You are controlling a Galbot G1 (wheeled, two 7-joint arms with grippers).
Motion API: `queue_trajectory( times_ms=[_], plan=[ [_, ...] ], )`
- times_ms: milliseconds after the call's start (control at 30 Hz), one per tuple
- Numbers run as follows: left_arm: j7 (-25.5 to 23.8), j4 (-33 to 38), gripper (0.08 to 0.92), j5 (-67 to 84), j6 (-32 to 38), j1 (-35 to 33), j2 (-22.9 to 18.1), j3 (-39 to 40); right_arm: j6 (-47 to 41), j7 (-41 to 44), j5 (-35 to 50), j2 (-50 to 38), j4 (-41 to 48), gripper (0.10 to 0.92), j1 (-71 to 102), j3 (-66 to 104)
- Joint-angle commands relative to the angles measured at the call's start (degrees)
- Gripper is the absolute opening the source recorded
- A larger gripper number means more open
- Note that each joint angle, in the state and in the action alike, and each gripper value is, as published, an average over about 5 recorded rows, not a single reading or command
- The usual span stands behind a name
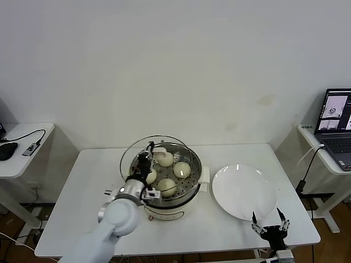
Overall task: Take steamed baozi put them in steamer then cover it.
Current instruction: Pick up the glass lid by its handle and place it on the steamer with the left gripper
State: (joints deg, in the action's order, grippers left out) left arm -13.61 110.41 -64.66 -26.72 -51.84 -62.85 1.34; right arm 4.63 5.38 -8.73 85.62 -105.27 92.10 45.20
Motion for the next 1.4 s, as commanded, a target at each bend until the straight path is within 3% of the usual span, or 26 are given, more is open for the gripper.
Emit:
queue_trajectory(
  times_ms=[33, 1400],
  plan=[
    [-1.3, -2.9, 0.146, -2.9, -1.1, 2.1, -3.7, 4.0, 0.1, -0.1, -0.2, -0.1, 0.5, 0.823, -0.1, 0.4],
    [0.5, -4.4, 0.146, -4.3, 0.7, 0.2, -4.4, 3.2, 0.3, -0.1, -0.8, 0.3, 1.6, 0.823, -0.3, -0.2]
  ],
)
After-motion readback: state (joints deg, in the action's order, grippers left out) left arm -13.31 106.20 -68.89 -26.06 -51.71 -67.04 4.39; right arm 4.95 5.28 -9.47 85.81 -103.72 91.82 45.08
